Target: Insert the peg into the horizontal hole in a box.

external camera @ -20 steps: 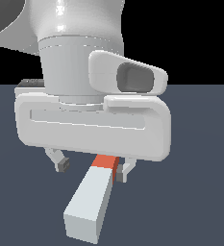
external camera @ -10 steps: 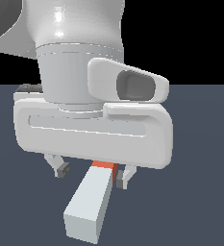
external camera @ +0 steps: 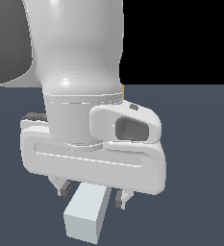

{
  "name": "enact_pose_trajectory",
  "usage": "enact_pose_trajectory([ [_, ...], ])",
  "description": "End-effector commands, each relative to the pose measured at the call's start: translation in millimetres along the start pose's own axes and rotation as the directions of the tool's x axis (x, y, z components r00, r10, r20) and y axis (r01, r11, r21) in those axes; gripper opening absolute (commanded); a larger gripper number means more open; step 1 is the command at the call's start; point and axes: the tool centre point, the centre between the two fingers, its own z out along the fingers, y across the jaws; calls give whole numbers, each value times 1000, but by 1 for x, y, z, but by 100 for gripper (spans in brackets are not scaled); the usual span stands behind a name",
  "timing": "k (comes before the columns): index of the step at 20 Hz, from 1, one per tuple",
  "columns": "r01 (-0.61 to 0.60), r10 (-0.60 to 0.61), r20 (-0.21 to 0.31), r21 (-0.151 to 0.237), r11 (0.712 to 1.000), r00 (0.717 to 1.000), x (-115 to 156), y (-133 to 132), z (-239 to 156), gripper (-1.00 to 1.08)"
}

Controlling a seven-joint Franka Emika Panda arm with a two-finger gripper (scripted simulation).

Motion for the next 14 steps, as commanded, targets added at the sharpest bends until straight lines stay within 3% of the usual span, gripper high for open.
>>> enact_pose_trajectory([
  [1,0,0,0,-1,1000,1000,0,1,7,100],
  [4,0,0,0,-1,1000,1000,0,1,9,100],
  [5,0,0,0,-1,1000,1000,0,1,9,-100],
  [14,0,0,0,-1,1000,1000,0,1,9,-100],
])
